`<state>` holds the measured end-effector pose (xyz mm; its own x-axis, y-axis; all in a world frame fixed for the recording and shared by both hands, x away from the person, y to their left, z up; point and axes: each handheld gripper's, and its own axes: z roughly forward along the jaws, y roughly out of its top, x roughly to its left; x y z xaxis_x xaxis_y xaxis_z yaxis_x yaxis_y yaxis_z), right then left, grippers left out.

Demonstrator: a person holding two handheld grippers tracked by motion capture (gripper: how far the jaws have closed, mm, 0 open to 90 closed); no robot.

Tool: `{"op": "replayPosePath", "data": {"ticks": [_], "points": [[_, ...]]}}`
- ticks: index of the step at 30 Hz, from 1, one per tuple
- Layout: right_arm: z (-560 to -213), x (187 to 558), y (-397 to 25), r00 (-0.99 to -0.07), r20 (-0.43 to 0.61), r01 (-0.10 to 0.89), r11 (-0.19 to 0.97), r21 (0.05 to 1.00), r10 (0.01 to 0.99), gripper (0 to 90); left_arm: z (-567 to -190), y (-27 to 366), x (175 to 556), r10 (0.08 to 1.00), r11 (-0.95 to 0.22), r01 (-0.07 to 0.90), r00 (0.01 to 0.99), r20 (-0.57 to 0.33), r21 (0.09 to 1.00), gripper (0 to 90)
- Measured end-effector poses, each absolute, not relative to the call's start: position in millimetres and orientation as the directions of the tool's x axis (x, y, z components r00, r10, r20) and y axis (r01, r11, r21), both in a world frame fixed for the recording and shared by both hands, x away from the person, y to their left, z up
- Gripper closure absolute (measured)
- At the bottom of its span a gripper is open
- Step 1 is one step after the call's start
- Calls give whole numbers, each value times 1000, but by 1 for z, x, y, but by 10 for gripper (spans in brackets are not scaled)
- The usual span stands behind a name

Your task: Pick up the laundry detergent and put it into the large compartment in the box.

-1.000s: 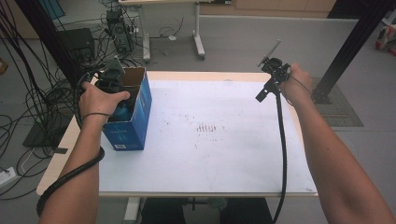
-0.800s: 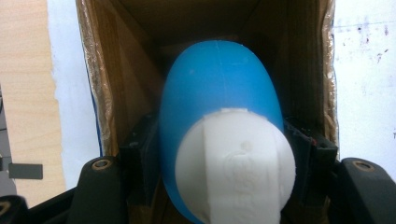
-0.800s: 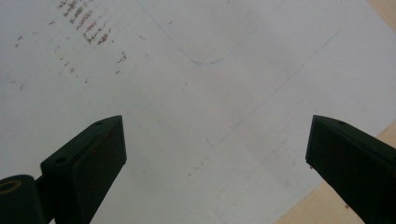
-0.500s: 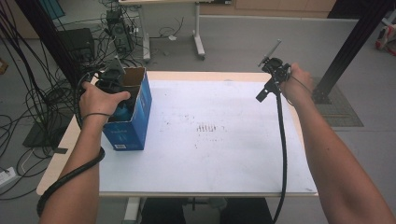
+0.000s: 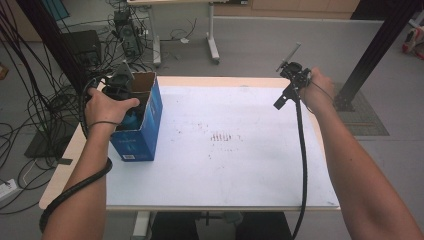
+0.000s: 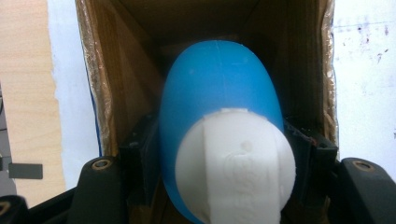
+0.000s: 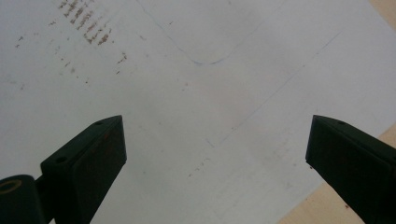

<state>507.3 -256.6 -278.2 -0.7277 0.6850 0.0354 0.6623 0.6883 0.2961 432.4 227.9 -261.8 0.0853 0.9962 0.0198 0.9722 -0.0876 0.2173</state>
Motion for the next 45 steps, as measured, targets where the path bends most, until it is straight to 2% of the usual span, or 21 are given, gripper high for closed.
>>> {"op": "replayPosePath", "data": {"ticks": [33, 45], "points": [[-280, 508, -256, -728, 36, 663, 690, 290, 684, 47, -264, 228, 434, 996, -88, 974, 88, 13, 209, 345], [-280, 508, -255, -726, 39, 666, 687, 291, 687, 47, -239, 226, 429, 995, -97, 967, 91, 33, 237, 338]]}}
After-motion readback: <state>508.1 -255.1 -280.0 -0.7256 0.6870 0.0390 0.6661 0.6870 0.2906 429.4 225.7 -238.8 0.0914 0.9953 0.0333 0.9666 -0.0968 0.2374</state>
